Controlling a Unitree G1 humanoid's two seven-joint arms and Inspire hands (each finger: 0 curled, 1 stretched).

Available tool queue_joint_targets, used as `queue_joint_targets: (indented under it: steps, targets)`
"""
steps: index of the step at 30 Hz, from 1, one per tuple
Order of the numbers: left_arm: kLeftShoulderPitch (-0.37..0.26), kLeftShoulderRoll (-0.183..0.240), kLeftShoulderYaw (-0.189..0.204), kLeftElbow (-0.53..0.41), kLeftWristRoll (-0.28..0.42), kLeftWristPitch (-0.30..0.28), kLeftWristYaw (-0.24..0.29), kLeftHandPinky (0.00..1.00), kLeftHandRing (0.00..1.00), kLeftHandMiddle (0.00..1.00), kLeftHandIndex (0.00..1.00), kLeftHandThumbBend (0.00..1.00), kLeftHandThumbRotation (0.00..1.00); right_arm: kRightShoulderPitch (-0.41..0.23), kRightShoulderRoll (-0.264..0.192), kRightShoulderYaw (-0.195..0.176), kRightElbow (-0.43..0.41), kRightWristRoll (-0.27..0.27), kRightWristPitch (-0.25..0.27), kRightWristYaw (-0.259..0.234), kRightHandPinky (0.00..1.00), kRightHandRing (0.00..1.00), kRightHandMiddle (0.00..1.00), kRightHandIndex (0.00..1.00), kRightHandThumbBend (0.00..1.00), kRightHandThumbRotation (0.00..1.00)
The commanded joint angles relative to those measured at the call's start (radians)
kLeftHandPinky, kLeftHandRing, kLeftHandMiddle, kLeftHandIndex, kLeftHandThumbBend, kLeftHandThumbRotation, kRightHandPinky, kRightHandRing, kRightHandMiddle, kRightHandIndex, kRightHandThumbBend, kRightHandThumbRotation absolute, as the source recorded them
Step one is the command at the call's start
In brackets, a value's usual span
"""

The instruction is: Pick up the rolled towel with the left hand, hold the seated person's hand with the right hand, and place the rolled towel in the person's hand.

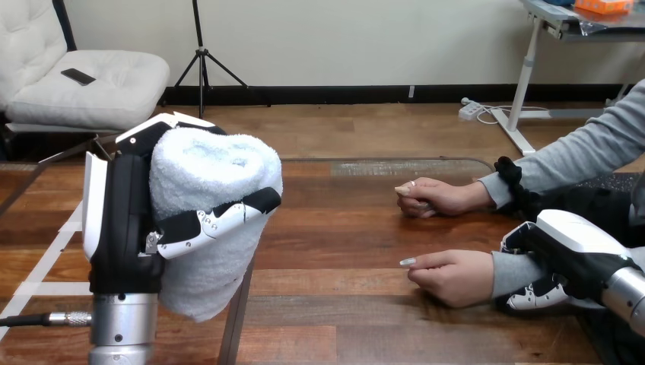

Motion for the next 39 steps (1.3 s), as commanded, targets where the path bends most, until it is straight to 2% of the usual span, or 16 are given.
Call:
queue_joint_targets:
  steps: [1,19,26,39]
  targets:
    - [-0.065,0.002,0.018,-0.009,-0.008,-0.024,0.003,0.3,0.34,0.39,0.39,0.7,0.0,-0.065,0.001,0.002,0.012,0.021,-0.031,-0.018,0.22,0.27,0.33,0.33,0.52,0.0]
    - [-0.06,-0.001,0.018,-0.013,-0.005,-0.019,0.003,0.3,0.35,0.39,0.39,0.7,0.0,-0.065,0.001,-0.011,0.012,0.041,-0.048,-0.012,0.21,0.26,0.32,0.32,0.49,0.0]
    - [-0.058,-0.003,0.018,-0.015,0.0,-0.019,0.005,0.3,0.35,0.39,0.39,0.7,0.0,-0.063,-0.002,-0.02,0.002,0.07,-0.064,0.006,0.22,0.27,0.33,0.34,0.49,0.0]
    - [-0.056,-0.006,0.017,-0.013,0.005,-0.02,0.009,0.3,0.35,0.39,0.39,0.7,0.0,-0.067,-0.011,-0.022,-0.022,0.106,-0.06,0.045,0.21,0.25,0.31,0.35,0.46,0.0]
